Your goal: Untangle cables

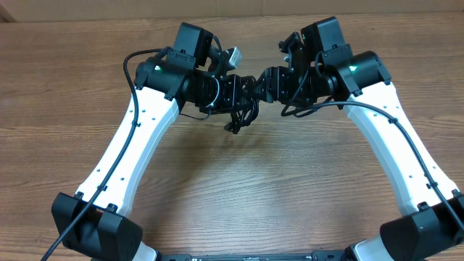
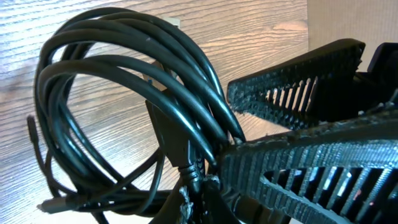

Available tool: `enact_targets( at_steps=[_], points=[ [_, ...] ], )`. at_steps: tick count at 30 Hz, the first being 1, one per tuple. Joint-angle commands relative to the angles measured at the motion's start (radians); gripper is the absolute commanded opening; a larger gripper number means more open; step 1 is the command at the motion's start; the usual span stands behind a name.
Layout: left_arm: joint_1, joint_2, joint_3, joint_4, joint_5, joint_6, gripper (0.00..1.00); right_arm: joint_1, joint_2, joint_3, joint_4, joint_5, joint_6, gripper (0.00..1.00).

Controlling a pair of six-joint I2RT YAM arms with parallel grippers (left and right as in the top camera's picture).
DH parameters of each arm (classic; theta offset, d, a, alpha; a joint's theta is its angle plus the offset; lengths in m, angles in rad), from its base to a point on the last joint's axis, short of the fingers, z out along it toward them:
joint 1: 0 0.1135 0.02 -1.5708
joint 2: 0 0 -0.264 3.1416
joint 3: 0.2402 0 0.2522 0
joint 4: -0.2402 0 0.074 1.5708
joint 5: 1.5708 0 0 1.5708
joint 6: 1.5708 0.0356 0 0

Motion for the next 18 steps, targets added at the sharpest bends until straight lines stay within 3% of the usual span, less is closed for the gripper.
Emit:
enact_targets(
  at_steps=[1, 5, 12, 18],
  points=[
    [0.005, -0.003, 0.011, 0.013, 0.035, -0.007, 0.04, 0.021, 0.025, 0.021, 0.011, -0.006, -0.006, 0.62],
    [0.005, -0.003, 0.011, 0.014, 0.035, -0.007, 0.04, 0.027, 0.025, 0.021, 0.04, -0.026, -0.005, 0.56],
    [0.01, -0.003, 0.014, 0.013, 0.035, 0.014, 0.04, 0.027, 0.026, 0.021, 0.048, 0.06, 0.041, 0.34],
    [0.055, -0.01, 0.064, -0.059, -0.047, 0.063, 0.04, 0.0, 0.026, 0.021, 0.025, 0.191, 0.089, 0.29]
  ],
)
